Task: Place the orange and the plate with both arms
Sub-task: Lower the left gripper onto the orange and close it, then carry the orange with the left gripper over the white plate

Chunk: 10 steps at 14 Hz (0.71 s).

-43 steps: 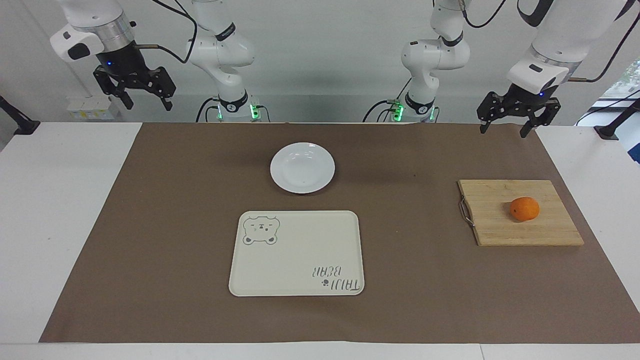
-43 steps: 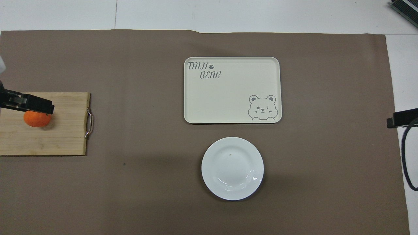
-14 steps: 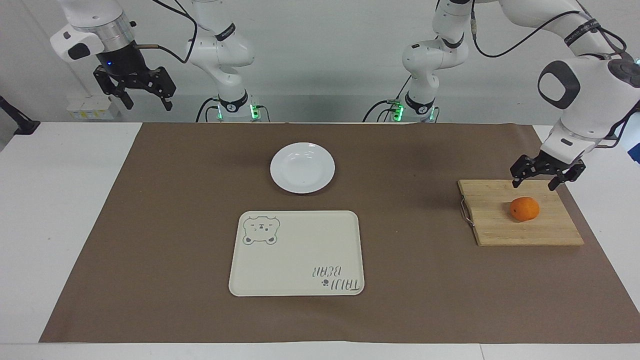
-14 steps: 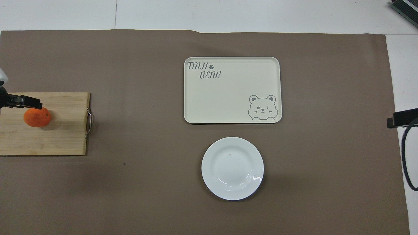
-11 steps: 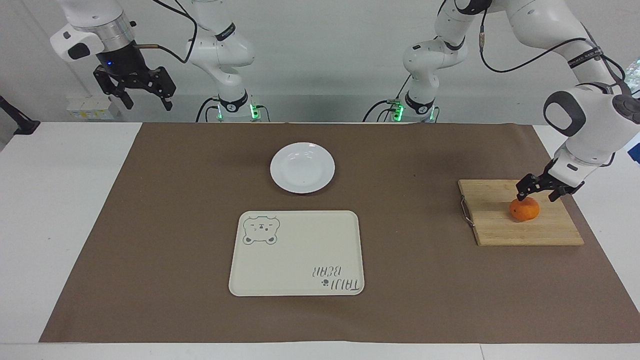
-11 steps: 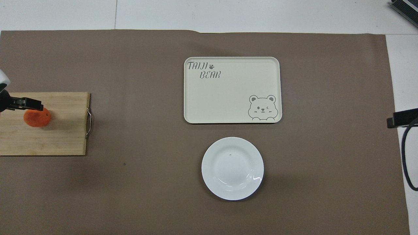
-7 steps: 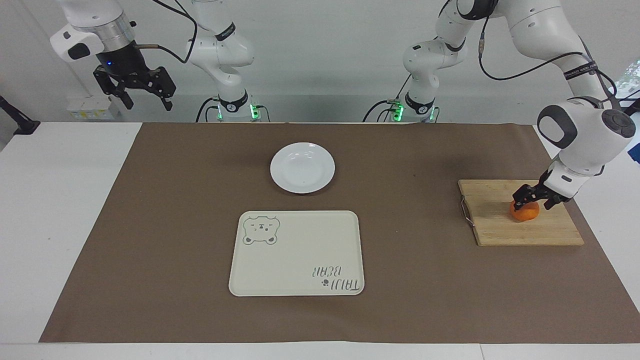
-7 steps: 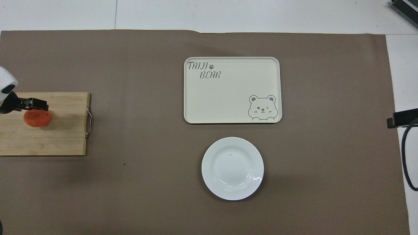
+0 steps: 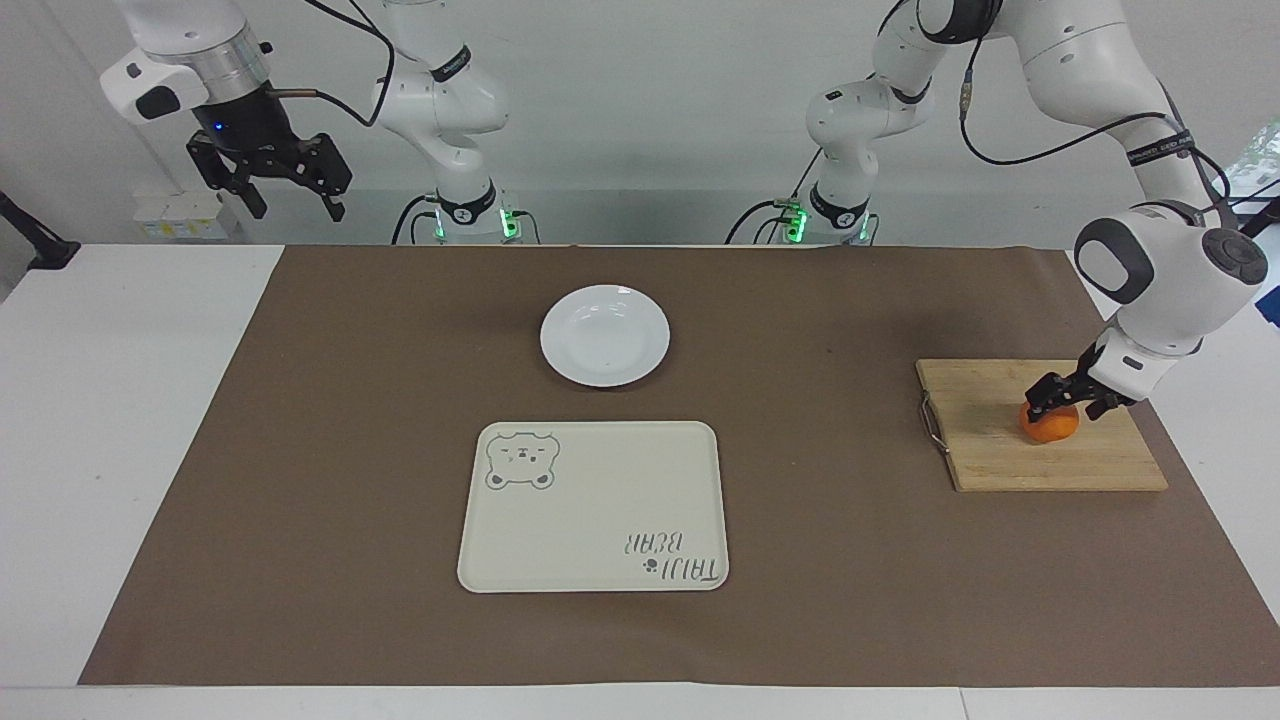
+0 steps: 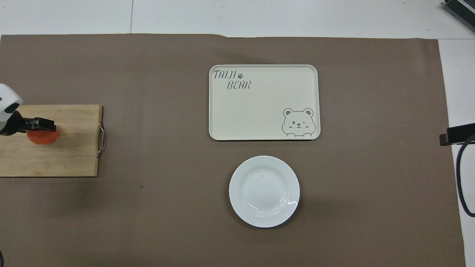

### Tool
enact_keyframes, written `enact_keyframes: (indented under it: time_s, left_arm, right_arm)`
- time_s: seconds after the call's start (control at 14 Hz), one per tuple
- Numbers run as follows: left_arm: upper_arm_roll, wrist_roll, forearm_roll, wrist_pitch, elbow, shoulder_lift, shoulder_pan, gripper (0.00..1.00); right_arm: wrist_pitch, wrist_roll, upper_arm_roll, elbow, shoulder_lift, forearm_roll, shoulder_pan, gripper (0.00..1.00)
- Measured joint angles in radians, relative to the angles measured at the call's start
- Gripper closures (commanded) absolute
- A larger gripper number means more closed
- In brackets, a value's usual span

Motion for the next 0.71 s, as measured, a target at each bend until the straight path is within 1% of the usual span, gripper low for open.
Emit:
enact_keyframes:
  time_s: [0.57, 0.64, 0.71]
  left_arm:
    - [0.0, -0.003, 0.0, 0.071, -0.05, -0.001, 0.011, 0.0]
    - [0.0, -0.003, 0.0, 0.073, -0.051, -0.001, 0.011, 0.07]
    - [0.0, -0.003, 0.0, 0.074, -0.051, -0.001, 0.011, 0.19]
  right_arm:
    - [0.0, 0.0, 0.0, 0.0, 0.0, 0.0, 0.0, 0.0]
    - [0.0, 0.0, 0.0, 0.0, 0.0, 0.0, 0.0, 0.0]
    - [0.0, 0.0, 0.0, 0.0, 0.0, 0.0, 0.0, 0.0]
